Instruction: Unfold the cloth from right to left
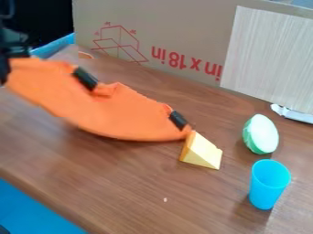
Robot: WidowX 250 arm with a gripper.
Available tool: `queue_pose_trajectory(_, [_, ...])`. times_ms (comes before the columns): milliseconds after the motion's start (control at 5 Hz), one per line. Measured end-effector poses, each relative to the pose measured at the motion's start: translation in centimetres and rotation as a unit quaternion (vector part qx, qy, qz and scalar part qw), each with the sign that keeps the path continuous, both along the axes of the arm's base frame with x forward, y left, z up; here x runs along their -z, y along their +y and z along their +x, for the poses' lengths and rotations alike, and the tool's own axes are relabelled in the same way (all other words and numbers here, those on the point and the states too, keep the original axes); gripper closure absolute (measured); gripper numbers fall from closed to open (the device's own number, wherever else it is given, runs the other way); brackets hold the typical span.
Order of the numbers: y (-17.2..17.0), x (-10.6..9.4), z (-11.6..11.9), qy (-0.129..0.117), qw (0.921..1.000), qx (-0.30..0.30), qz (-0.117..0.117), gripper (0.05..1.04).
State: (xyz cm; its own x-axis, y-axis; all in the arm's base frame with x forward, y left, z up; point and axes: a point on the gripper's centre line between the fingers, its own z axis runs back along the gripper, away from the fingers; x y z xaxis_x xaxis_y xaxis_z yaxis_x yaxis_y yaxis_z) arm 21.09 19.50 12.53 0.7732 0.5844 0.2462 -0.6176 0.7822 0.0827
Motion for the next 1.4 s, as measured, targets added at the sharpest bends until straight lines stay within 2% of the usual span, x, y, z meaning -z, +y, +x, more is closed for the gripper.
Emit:
queue_pose_trajectory(200, [1.7, 1.0, -1.4, 0.015, 0.9969, -0.043, 0.064, 0.996])
queue_pose_trajectory(400, [4.3, 4.3, -1.3, 0.049, 0.9891, -0.083, 0.112, 0.978])
queue_pose_trajectory(600, [5.4, 7.3, -0.9, 0.087, 0.981, -0.105, 0.137, 0.79])
queue_pose_trajectory(800, [5.8, 7.3, -0.8, 0.087, 0.9781, -0.119, 0.147, 0.512])
queue_pose_trajectory(1000, [5.3, 7.5, -0.9, 0.093, 0.9803, -0.117, 0.129, 0.222])
queue_pose_trajectory(1200, [3.8, 4.9, -0.6, 0.071, 0.9889, -0.087, 0.097, 0.084])
queue_pose_trajectory(1400, [2.5, 0.6, 0.3, 0.025, 0.9972, -0.061, 0.036, 0.083])
